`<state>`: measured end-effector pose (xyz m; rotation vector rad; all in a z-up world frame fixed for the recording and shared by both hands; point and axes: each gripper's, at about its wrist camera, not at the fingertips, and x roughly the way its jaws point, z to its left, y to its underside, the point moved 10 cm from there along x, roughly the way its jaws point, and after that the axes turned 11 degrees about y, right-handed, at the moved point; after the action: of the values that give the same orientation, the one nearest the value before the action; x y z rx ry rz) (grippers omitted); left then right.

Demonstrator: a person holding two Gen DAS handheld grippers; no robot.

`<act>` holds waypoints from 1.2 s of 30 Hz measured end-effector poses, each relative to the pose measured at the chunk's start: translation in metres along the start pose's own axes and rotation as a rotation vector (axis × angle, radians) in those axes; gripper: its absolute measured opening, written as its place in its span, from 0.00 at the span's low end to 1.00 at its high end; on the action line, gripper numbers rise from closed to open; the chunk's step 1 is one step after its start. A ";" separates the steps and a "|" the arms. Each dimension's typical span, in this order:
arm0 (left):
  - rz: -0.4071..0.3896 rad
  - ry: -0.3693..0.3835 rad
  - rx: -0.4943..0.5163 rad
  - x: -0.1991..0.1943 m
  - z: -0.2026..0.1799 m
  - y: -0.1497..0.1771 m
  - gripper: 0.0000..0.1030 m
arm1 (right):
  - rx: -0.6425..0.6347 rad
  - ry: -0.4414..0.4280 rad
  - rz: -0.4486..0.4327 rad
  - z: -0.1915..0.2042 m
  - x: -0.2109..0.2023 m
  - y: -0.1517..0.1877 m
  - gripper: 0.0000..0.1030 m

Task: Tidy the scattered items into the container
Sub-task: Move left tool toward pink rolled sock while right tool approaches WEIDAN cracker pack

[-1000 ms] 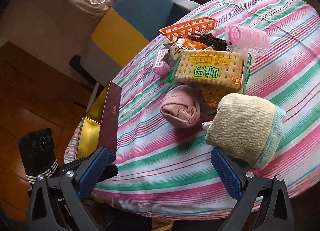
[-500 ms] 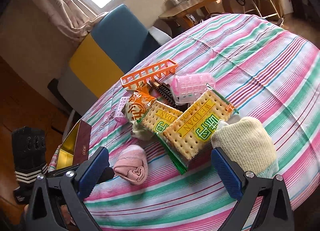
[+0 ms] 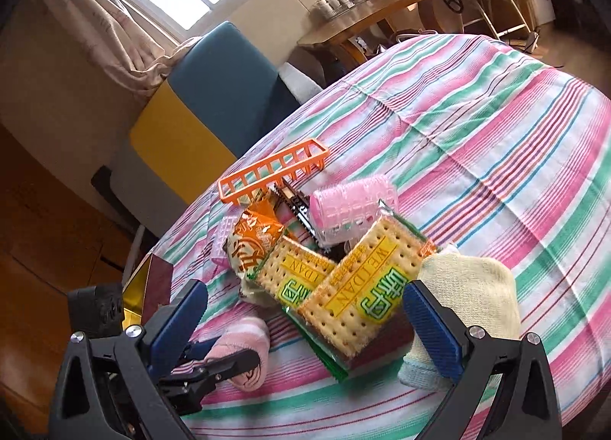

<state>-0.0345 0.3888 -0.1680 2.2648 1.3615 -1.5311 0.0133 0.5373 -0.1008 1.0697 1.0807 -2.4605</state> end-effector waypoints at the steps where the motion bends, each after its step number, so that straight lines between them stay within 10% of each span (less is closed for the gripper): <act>1: -0.002 0.004 -0.003 -0.001 0.001 0.002 0.47 | 0.002 0.011 -0.009 -0.001 0.001 -0.007 1.00; 15: -0.024 -0.023 0.005 -0.023 0.011 0.031 0.42 | -0.085 0.091 0.291 -0.006 0.061 -0.036 1.00; 26: -0.015 -0.005 0.035 -0.015 0.005 0.018 0.47 | -0.096 -0.183 0.436 0.058 0.048 0.014 1.00; 36: -0.041 -0.014 0.026 -0.040 0.009 0.049 0.44 | -0.069 -0.220 0.333 0.068 0.009 0.051 1.00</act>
<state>-0.0105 0.3303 -0.1597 2.2504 1.4013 -1.5838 -0.0037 0.4537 -0.1038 0.8551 0.8373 -2.1971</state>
